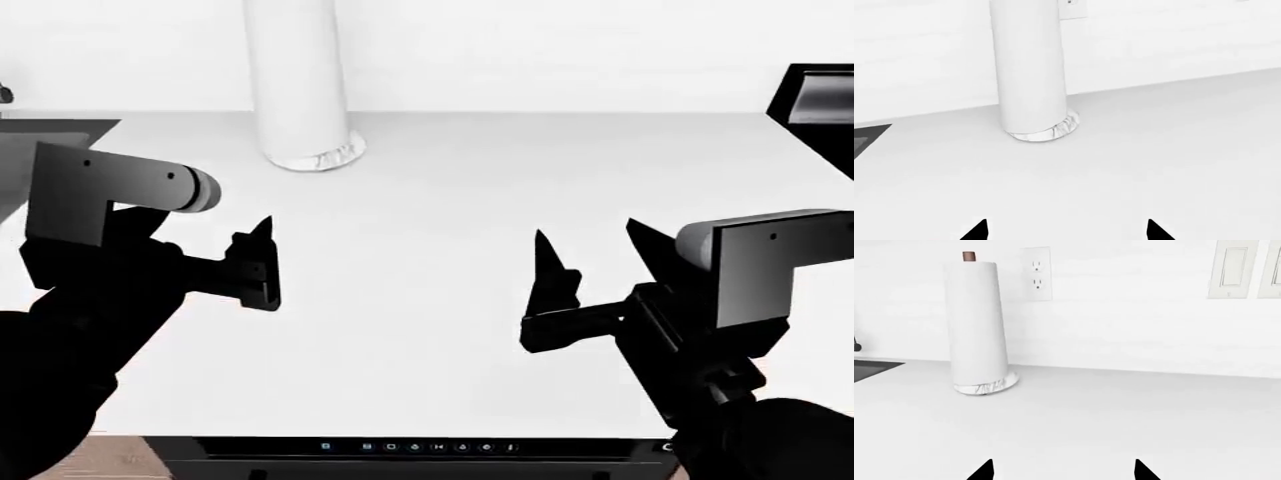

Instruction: Pick and place the shaker into the drawer. Then close the cabinet.

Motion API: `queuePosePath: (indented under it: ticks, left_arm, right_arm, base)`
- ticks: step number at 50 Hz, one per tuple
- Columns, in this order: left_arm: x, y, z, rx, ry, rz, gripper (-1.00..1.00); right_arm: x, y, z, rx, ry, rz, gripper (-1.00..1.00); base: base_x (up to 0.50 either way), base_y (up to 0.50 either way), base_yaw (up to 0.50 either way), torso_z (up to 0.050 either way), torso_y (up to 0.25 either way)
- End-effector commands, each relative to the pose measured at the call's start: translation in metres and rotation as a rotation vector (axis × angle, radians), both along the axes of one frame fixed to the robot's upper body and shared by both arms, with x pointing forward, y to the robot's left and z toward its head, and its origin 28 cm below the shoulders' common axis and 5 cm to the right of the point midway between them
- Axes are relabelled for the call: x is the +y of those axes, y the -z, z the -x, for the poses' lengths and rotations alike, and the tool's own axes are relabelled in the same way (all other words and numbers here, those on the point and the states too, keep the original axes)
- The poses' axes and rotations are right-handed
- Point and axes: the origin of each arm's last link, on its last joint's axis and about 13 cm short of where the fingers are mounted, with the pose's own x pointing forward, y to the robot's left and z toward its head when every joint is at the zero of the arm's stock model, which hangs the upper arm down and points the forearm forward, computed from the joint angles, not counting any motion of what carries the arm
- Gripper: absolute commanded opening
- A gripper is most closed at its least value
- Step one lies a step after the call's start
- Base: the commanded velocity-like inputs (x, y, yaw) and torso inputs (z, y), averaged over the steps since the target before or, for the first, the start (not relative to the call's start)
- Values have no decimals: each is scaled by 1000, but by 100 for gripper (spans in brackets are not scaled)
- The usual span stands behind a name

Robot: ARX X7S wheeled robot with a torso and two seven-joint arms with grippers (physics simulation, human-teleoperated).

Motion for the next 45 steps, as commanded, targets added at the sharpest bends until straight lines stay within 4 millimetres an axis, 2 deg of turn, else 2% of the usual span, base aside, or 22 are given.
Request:
queuePosePath:
  ticks: [1, 17, 23, 28, 34, 41, 45]
  left_arm:
    - [0, 1, 0, 1, 3, 1, 100]
    - [-1, 1, 1, 0, 5, 2, 100]
    - [-1, -2, 3, -6, 8, 2, 100]
    - [-1, -12, 7, -37, 10, 5, 100]
    - [1, -32, 8, -83, 1, -17, 100]
    - [3, -85, -1, -123, 25, -83, 100]
    - [4, -110, -8, -120, 33, -107, 100]
  right_arm:
    - [0, 1, 0, 5, 0, -1, 100]
    - [0, 1, 0, 5, 4, 0, 100]
    - [0, -1, 1, -4, 8, 14, 100]
    - [-1, -12, 3, -39, 31, 62, 100]
    - [-5, -37, 4, -65, 64, 95, 100]
    - [-7, -95, 3, -21, 17, 88, 100]
    - [-11, -119, 1, 6, 17, 101, 100]
  base:
    - [304, -498, 0, 0, 0]
    - [202, -499, 0, 0, 1]
    - [0, -11, 0, 0, 2]
    - [0, 0, 0, 0, 0]
    - [0, 0, 0, 0, 0]
    - [0, 0, 0, 0, 0]
    - [0, 0, 0, 0, 0]
